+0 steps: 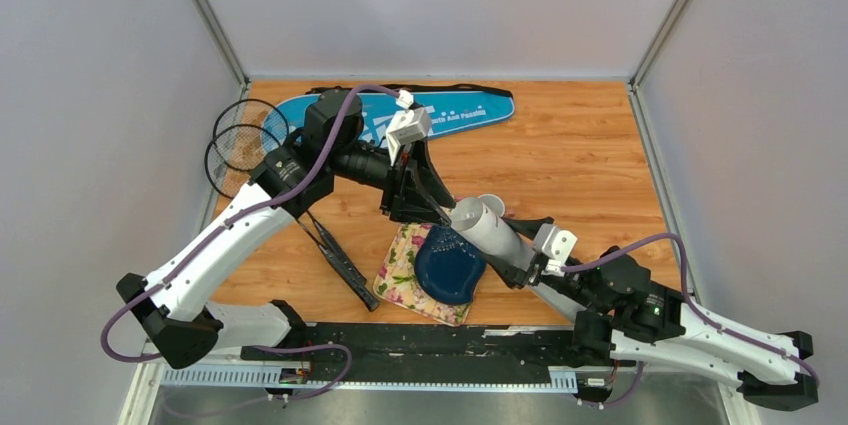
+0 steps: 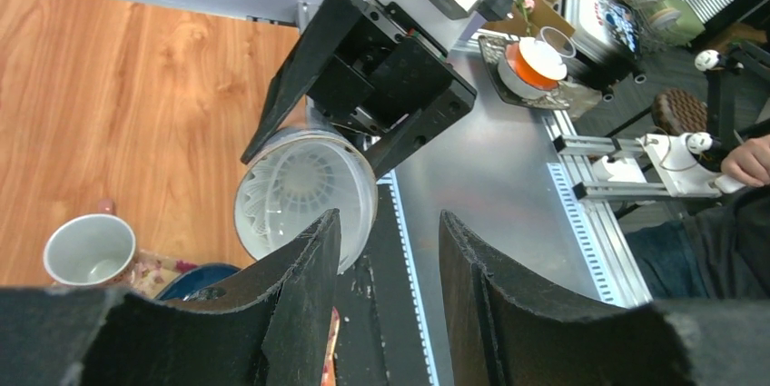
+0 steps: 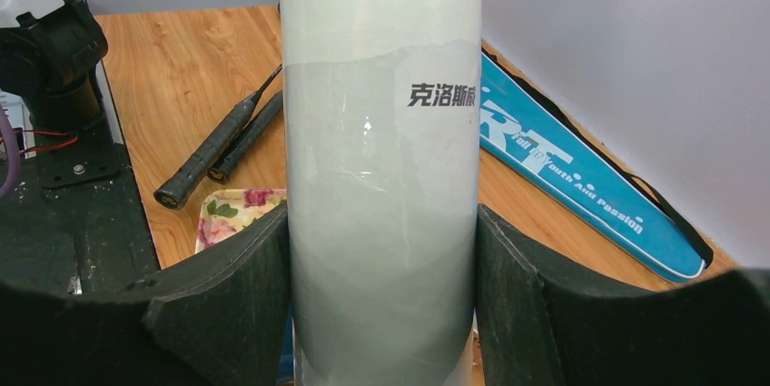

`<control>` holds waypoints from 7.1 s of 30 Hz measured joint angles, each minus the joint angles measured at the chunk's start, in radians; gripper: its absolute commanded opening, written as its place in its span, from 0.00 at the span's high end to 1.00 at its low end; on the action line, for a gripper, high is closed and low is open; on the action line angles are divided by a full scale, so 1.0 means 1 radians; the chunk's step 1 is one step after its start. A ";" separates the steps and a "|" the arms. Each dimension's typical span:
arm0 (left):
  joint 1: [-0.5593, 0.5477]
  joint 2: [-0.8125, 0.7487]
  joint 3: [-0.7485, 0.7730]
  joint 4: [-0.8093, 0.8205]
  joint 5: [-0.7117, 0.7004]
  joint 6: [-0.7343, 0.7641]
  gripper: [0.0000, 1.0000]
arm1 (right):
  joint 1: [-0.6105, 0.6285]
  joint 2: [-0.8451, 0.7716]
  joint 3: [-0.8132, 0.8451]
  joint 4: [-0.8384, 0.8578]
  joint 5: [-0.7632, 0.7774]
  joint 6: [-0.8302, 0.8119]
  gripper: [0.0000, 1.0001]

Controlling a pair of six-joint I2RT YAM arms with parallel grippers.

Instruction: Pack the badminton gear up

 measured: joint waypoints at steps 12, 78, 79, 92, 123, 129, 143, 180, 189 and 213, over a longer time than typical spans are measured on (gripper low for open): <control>0.000 0.002 -0.001 0.014 -0.045 0.002 0.56 | 0.000 0.000 0.000 0.000 0.000 0.000 0.79; -0.136 0.046 0.052 -0.203 -0.224 0.177 0.96 | 0.000 0.013 0.000 -0.002 -0.001 0.000 0.80; -0.144 0.048 0.064 -0.211 -0.235 0.186 0.99 | 0.000 0.013 0.000 -0.002 -0.005 0.000 0.80; -0.168 -0.079 0.063 -0.154 -0.489 0.167 1.00 | 0.000 -0.008 -0.020 0.034 0.032 -0.013 0.82; -0.240 -0.206 -0.251 0.258 -0.662 0.108 1.00 | 0.000 0.117 -0.042 0.247 0.137 -0.151 0.82; -0.240 -0.204 -0.251 0.263 -0.637 0.108 1.00 | 0.000 0.117 -0.042 0.246 0.134 -0.151 0.82; -0.278 -0.179 -0.229 0.237 -0.676 0.150 1.00 | 0.000 0.099 -0.042 0.233 0.133 -0.151 0.82; -0.296 -0.015 0.012 -0.085 -0.552 0.253 0.92 | -0.001 0.064 -0.042 0.145 0.089 -0.140 0.82; -0.298 0.000 0.051 -0.182 -0.556 0.288 0.63 | -0.001 0.061 -0.042 0.119 0.079 -0.127 0.82; -0.302 -0.006 0.063 -0.098 -0.598 0.193 0.18 | 0.000 0.040 -0.041 0.138 0.047 -0.083 0.82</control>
